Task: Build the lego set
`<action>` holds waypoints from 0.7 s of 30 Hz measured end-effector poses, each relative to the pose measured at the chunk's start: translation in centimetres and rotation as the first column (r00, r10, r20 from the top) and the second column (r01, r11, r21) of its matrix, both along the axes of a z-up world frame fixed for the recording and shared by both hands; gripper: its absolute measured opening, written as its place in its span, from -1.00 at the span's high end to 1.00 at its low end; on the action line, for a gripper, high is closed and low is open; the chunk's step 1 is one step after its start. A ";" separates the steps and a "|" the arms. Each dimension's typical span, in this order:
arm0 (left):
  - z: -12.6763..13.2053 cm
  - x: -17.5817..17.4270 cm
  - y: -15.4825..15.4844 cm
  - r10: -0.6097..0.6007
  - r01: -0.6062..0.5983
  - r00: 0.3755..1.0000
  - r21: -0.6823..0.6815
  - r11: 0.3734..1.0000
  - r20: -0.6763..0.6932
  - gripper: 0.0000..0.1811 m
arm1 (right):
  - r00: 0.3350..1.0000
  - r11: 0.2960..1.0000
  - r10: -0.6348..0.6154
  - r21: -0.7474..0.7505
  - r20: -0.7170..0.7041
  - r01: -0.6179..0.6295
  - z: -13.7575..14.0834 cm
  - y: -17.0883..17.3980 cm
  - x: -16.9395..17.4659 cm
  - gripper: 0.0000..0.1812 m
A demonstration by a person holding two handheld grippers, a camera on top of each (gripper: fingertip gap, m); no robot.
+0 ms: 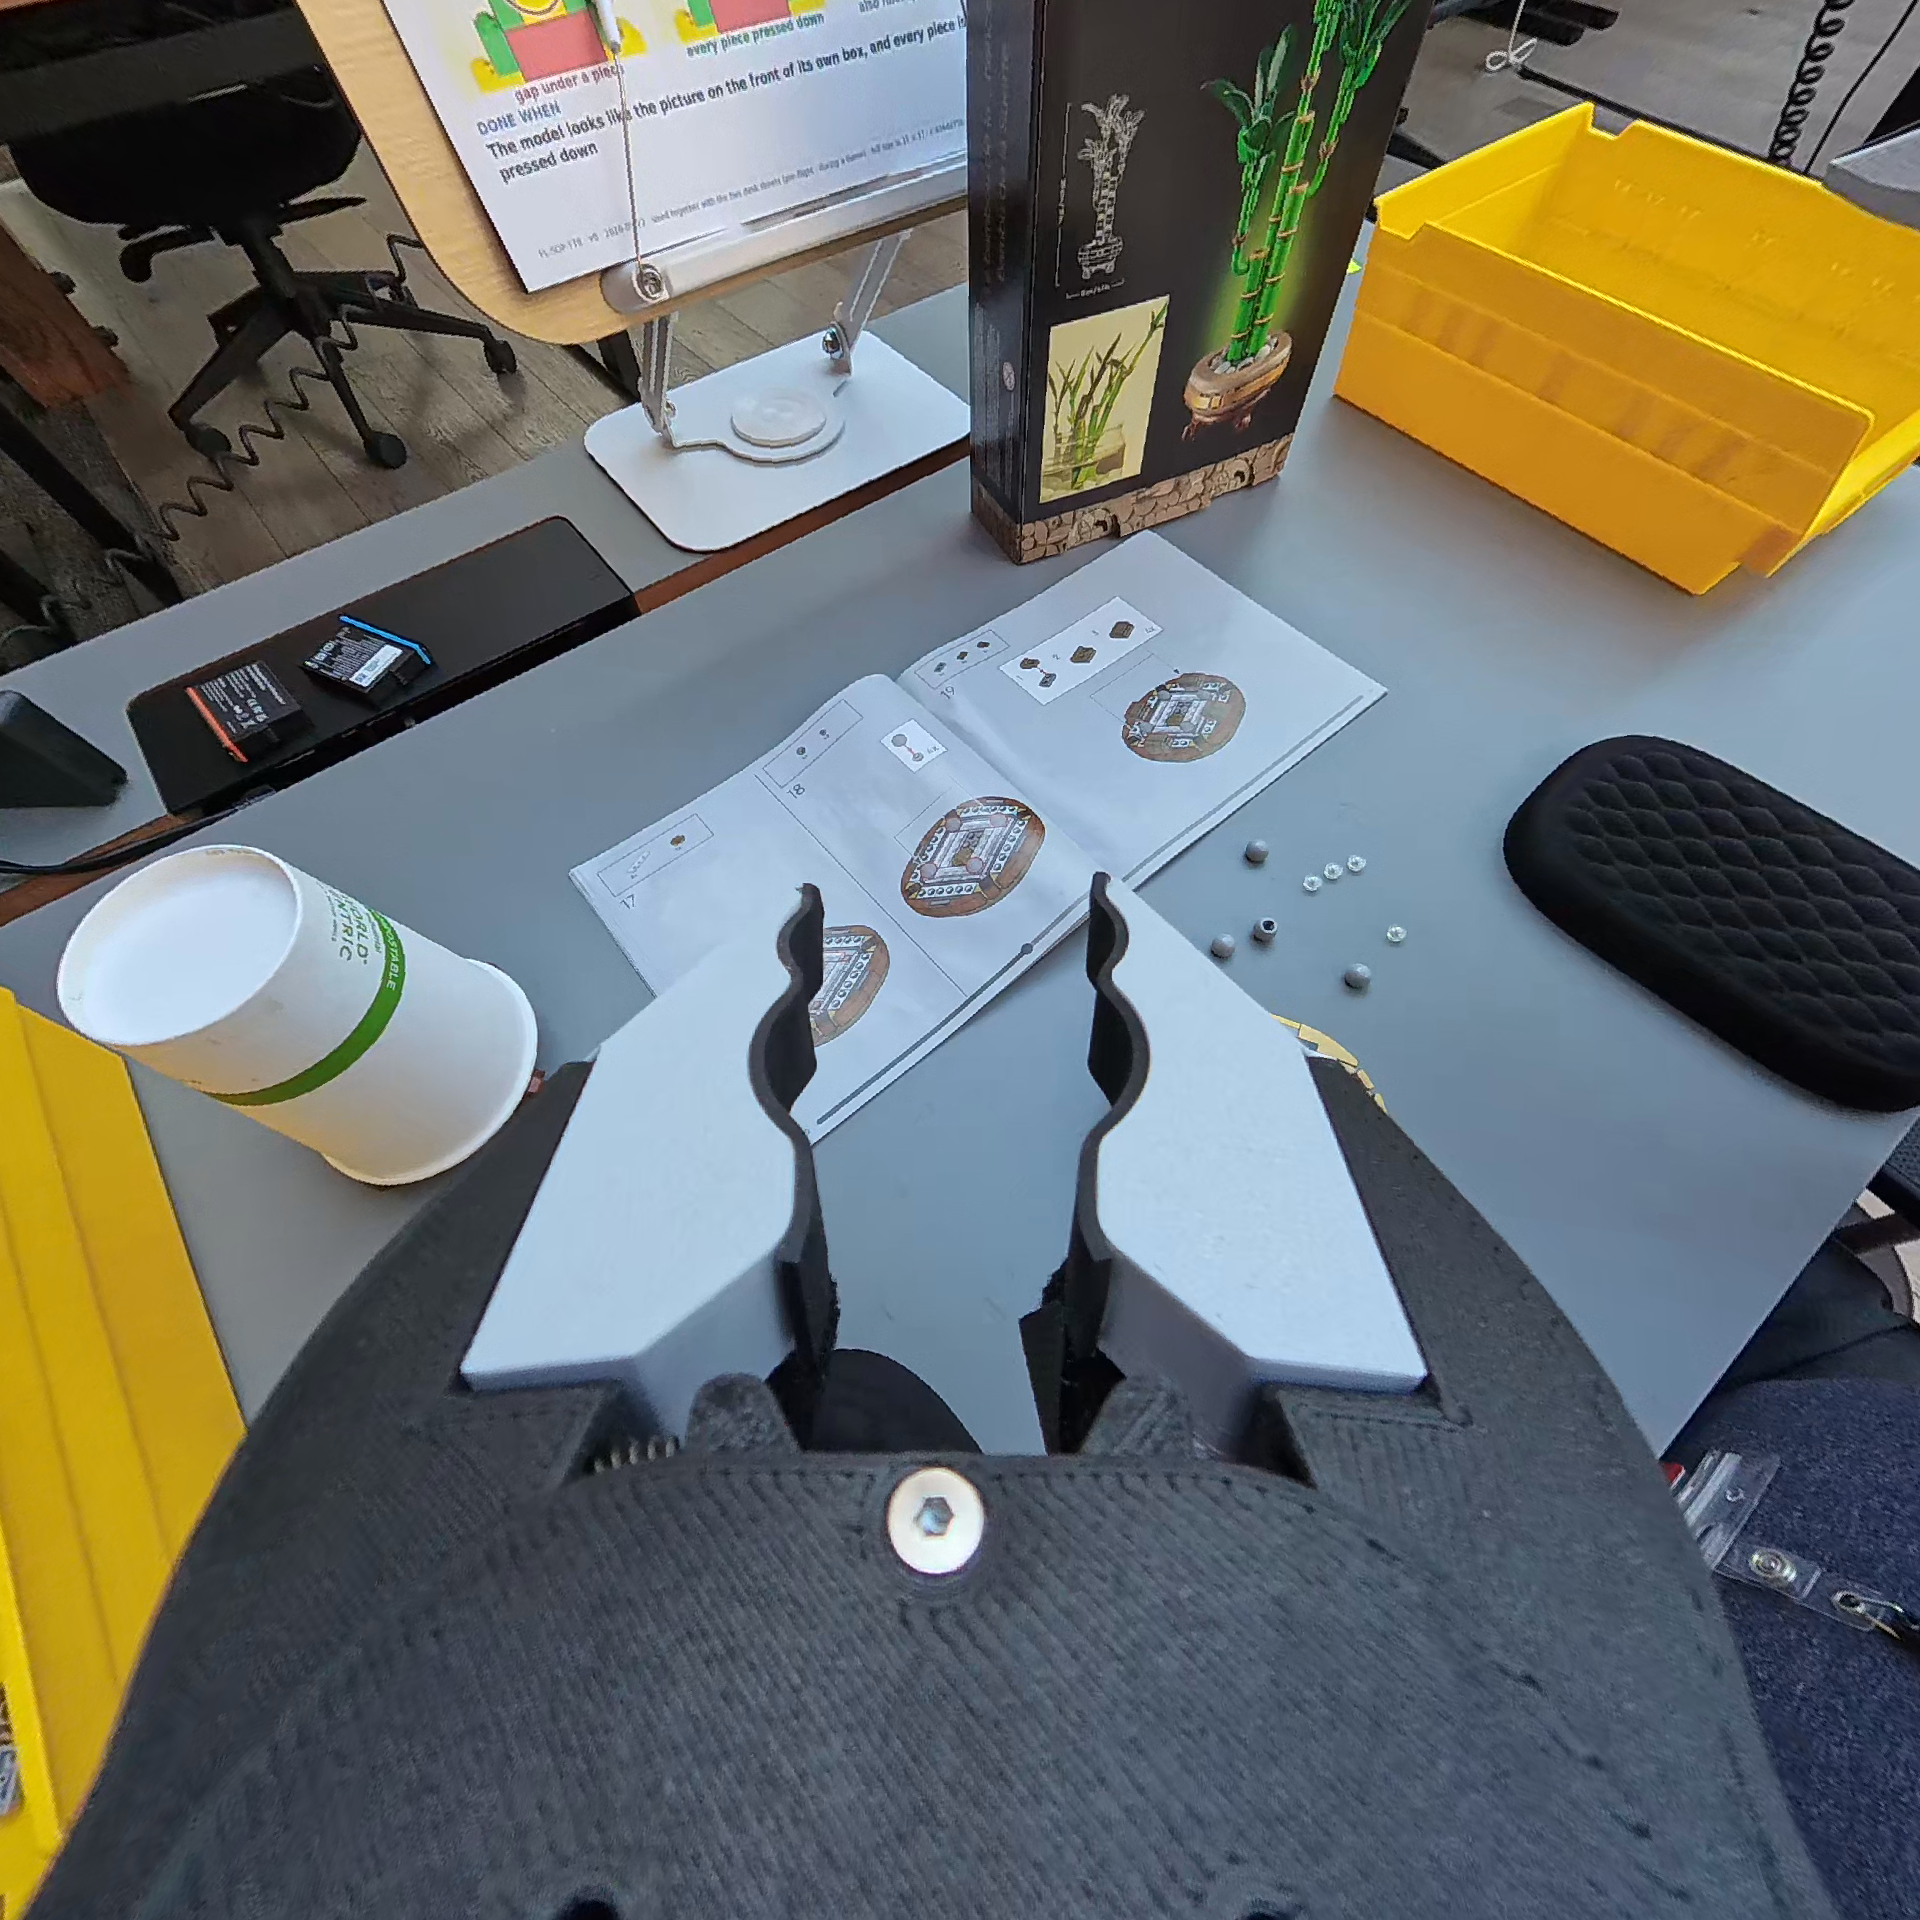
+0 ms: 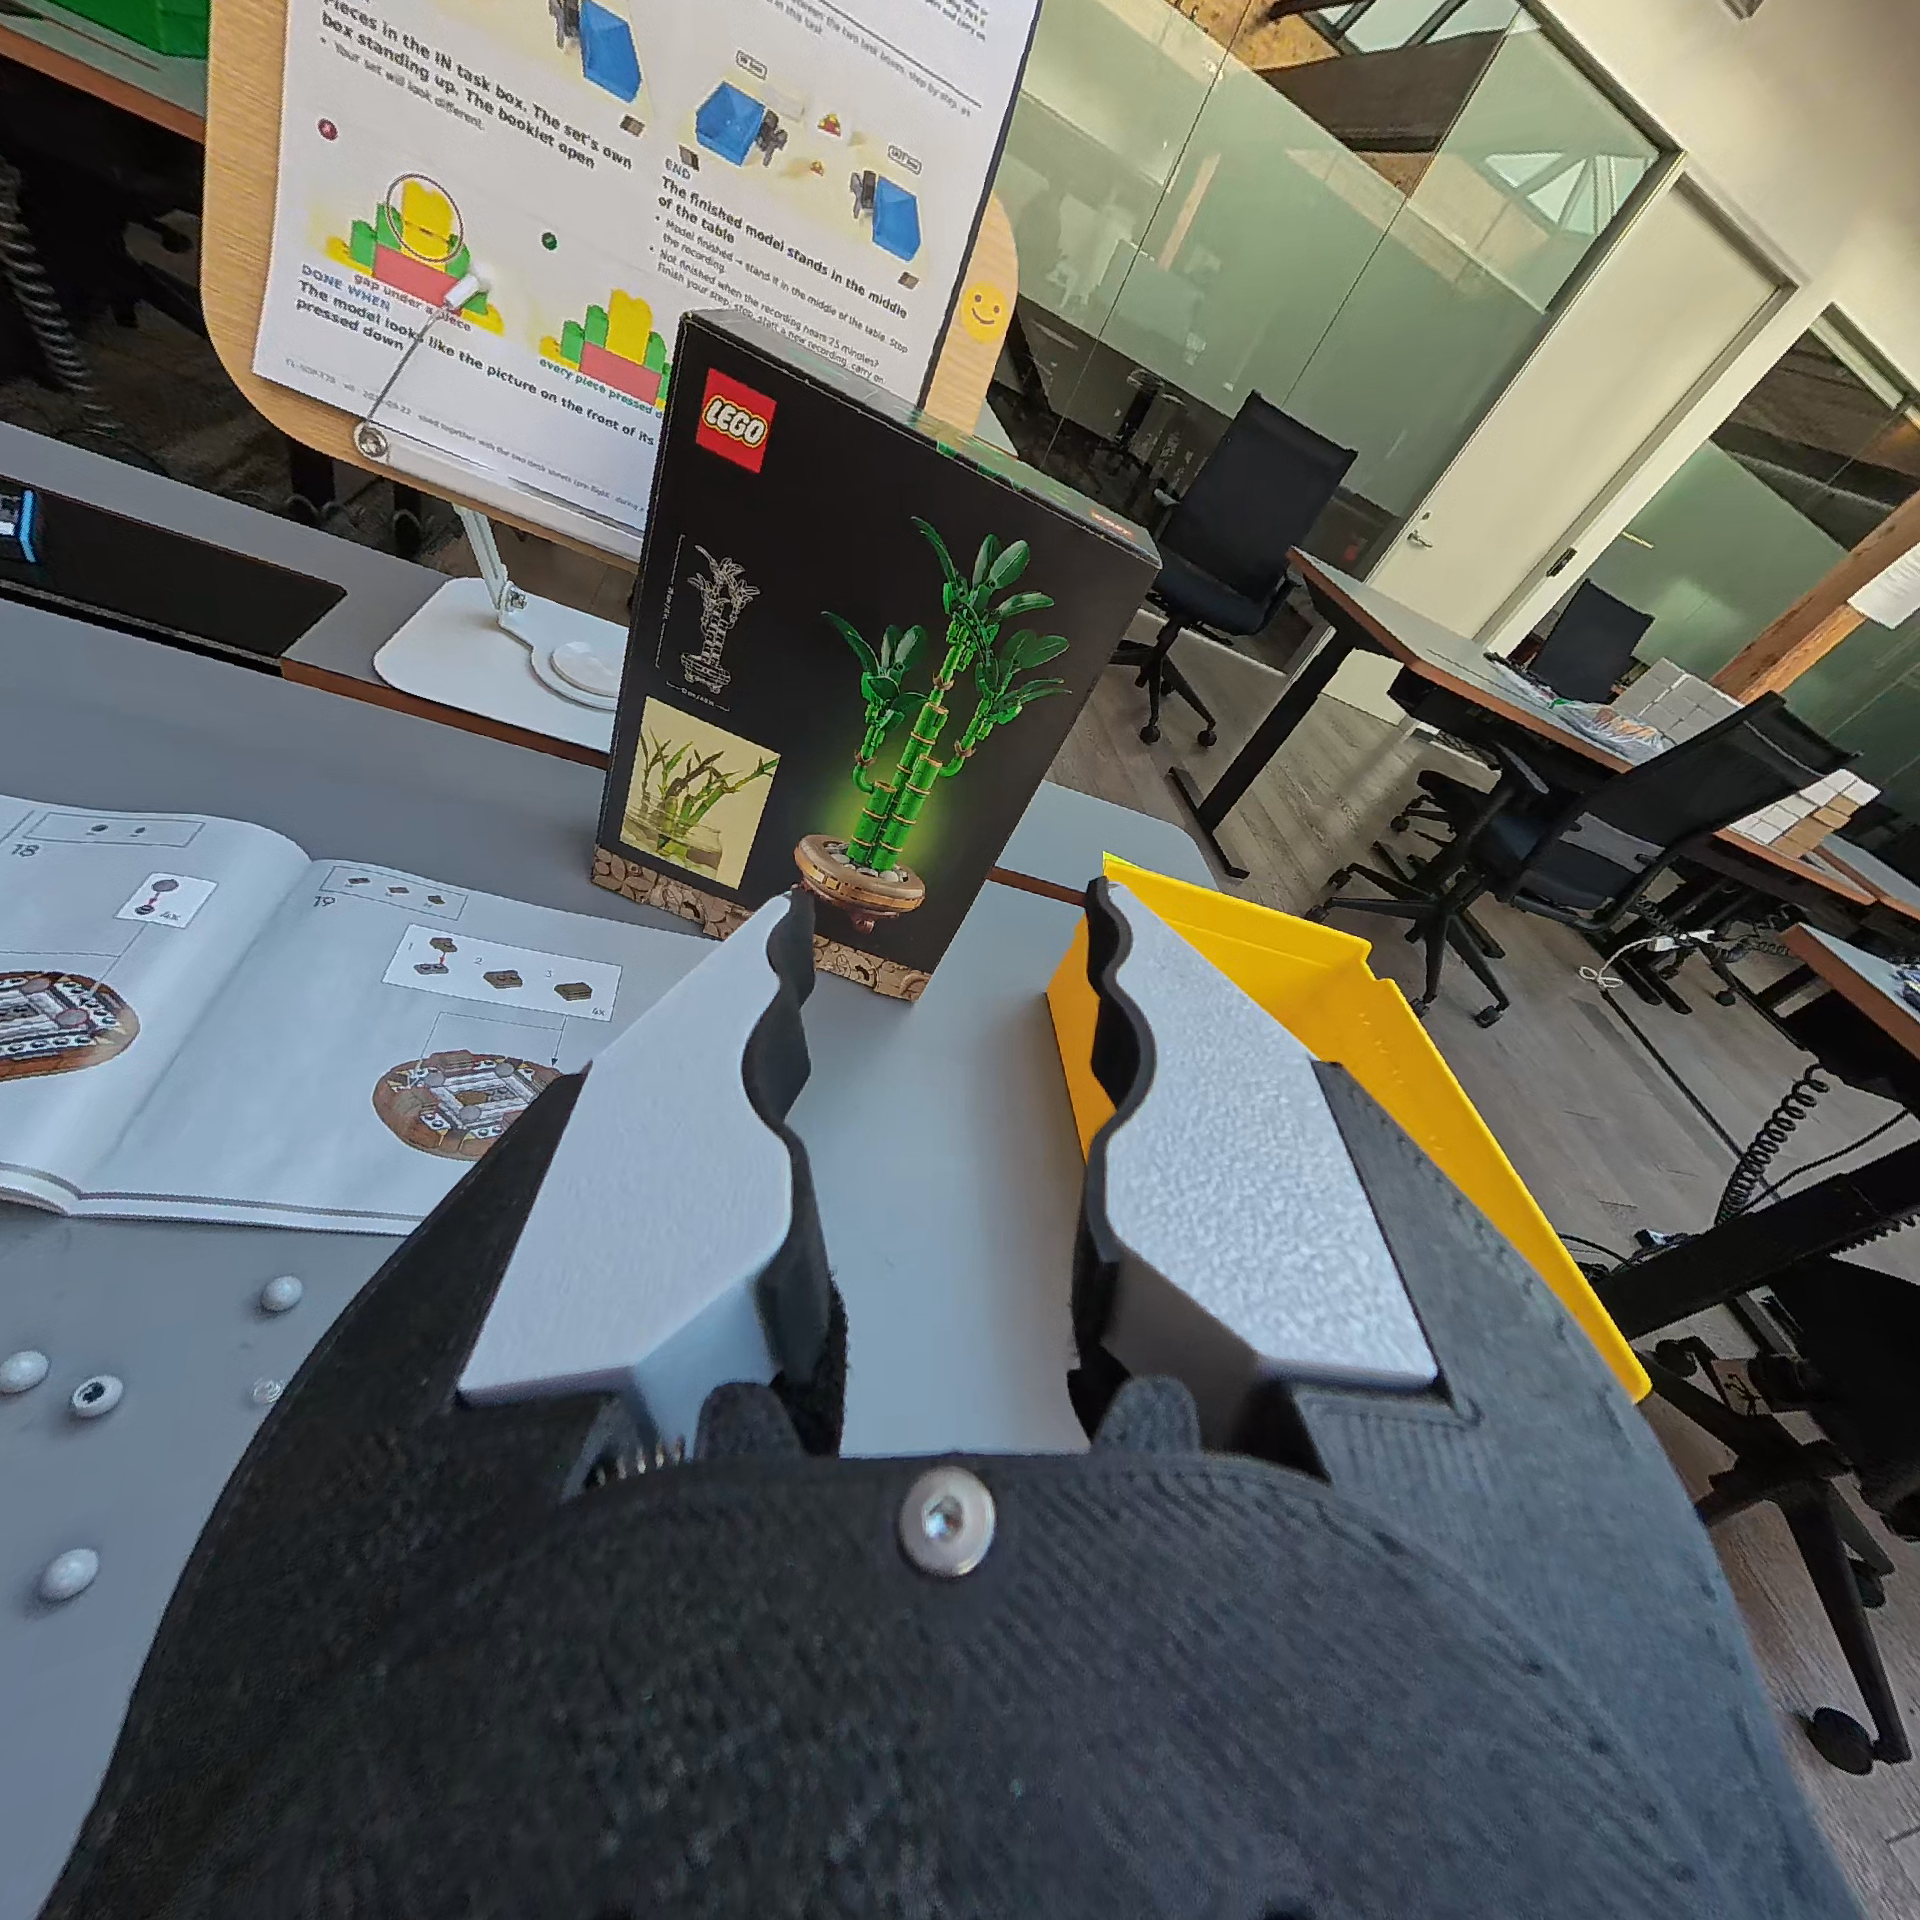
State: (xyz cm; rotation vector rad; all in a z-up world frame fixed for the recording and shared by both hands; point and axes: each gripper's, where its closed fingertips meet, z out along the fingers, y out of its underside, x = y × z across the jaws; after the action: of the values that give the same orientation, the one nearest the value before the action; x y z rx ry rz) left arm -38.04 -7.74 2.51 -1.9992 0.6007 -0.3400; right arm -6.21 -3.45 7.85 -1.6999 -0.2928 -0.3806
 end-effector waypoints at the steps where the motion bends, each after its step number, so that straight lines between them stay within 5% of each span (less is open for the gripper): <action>1: 0.0 0.0 0.0 0.001 -0.001 1.000 -0.002 1.000 0.000 0.45 | 1.000 1.000 0.000 0.000 -0.001 0.000 0.0 0.0 0.0 0.42; 21: -0.7 -0.6 -0.2 0.021 -0.021 1.000 -0.013 1.000 0.007 0.45 | 0.999 0.999 0.018 -0.030 -0.027 -0.019 -1.1 0.7 -0.1 0.42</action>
State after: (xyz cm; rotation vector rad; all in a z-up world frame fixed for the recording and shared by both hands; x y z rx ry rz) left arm -38.59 -7.92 1.82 -2.0148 0.5739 -0.3385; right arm -6.28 -2.75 6.72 -1.7298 -0.2957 -0.3414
